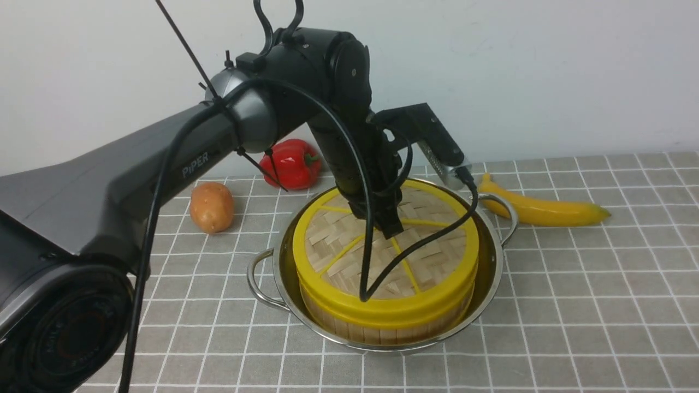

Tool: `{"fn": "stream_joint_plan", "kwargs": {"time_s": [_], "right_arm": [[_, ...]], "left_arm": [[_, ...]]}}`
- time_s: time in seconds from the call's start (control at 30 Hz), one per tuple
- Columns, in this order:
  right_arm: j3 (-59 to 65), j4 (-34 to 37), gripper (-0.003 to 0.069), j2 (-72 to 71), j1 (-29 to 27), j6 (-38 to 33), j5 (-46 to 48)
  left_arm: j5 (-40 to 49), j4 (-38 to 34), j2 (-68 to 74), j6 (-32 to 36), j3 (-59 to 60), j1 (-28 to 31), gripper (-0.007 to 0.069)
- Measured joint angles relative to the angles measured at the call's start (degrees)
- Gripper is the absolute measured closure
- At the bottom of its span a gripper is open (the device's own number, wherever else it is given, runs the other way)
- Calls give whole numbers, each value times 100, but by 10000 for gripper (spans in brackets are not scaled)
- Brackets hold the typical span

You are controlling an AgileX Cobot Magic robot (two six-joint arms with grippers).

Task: Place the steamer in the pot on the grey tablecloth, and put the lid on the steamer.
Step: 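Place the yellow bamboo steamer lid onto the steamer in the pot with the left gripper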

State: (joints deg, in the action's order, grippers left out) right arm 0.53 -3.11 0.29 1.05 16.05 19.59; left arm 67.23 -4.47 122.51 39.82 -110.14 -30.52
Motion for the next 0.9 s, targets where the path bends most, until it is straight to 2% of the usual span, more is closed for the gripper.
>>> {"fn": "stream_joint_plan", "kwargs": {"time_s": [0.9], "right_arm": [[0,0,416,0,0,0,0]], "left_arm": [[67,14,70,283,-59,0,508]]}}
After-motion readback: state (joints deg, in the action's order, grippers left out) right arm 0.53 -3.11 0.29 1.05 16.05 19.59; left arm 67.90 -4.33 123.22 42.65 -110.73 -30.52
